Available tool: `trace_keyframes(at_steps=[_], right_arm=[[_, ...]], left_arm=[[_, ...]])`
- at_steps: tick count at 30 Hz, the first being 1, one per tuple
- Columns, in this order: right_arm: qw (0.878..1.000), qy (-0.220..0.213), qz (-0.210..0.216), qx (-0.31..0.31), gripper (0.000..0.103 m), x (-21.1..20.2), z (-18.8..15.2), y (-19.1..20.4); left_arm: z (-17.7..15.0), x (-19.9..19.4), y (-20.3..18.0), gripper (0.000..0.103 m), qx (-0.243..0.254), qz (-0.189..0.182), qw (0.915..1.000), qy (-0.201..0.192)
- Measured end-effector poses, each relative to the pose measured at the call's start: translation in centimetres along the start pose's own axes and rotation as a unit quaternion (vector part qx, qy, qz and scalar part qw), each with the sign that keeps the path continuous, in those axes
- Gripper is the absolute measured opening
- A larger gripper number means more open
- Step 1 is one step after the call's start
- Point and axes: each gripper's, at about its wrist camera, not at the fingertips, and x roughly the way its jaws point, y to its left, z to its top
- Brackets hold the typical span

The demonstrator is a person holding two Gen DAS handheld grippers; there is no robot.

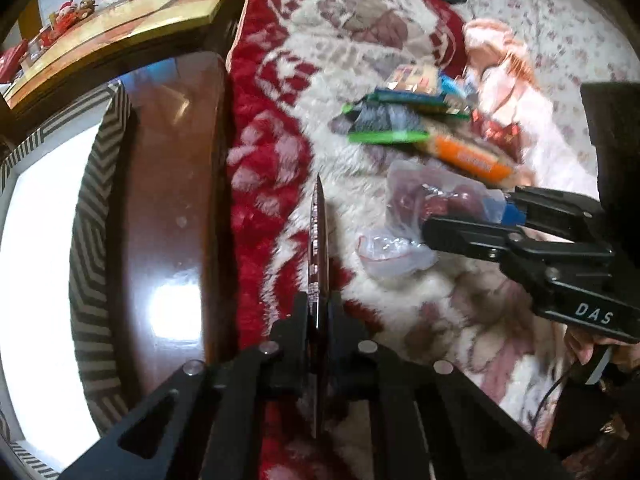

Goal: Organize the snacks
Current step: 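Grasp the clear bag of red dates with the right gripper, then place the coffee stick and date bag on the white tray with both grippers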

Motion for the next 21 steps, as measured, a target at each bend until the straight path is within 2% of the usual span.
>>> trace_keyframes(at_steps=[5,11,21], right_arm=[[1.000,-0.029,-0.004,-0.004,0.025,-2.4,-0.3,0.5],[0.999,-0.039,-0.002,-0.005,0.025,-4.1,-0.1,1.2],[0.996,-0.068,0.023,-0.061,0.025,-5.6,3.6,6.5]], left_arm=[[0.0,-1.2,0.1,0.010,-0.016,-0.006,0.9997,-0.018],[0.3,-4.2,0.1,0.010,-0.023,-0.005,0.9985,-0.049],[1.1,-10.9,3.6,0.010,-0.052,0.064,0.9898,-0.116]])
